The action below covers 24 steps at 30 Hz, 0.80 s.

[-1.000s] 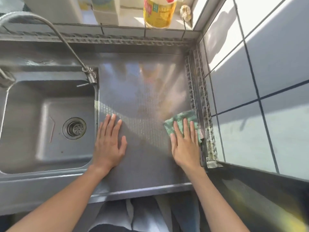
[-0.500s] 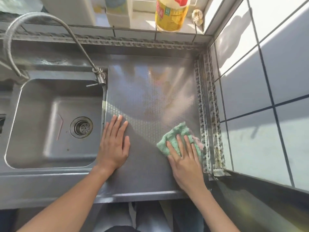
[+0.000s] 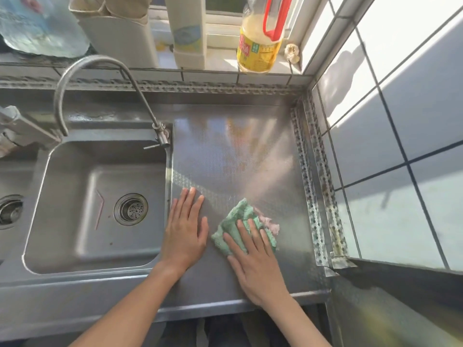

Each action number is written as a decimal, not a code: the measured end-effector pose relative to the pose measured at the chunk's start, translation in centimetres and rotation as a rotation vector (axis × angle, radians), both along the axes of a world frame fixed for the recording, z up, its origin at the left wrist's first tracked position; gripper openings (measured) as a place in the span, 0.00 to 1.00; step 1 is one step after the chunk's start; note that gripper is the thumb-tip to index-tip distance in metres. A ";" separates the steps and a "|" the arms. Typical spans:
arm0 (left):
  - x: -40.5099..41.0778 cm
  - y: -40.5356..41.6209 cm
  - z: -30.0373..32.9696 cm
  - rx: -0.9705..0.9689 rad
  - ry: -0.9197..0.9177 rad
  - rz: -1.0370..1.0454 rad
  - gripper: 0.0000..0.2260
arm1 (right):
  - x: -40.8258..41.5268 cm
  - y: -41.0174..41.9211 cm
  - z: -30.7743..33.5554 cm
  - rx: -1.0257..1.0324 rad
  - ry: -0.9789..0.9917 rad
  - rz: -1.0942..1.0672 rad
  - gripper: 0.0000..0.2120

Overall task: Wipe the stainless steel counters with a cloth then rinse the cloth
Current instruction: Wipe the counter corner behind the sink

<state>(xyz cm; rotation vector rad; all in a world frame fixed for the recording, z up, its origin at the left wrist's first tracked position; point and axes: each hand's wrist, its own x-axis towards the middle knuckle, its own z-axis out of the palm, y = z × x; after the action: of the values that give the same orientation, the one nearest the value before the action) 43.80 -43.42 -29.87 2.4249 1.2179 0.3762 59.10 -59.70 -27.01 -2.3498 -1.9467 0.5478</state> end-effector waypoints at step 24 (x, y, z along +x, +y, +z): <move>4.5 8.1 -1.3 0.054 0.025 0.162 0.27 | 12.9 10.3 -0.9 -0.059 -0.034 -0.250 0.25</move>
<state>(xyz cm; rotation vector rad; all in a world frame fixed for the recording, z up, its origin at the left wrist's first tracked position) 48.26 -35.30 -31.18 2.3890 1.4382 0.4320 71.95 -49.40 -27.91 -2.6012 -1.6343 0.5567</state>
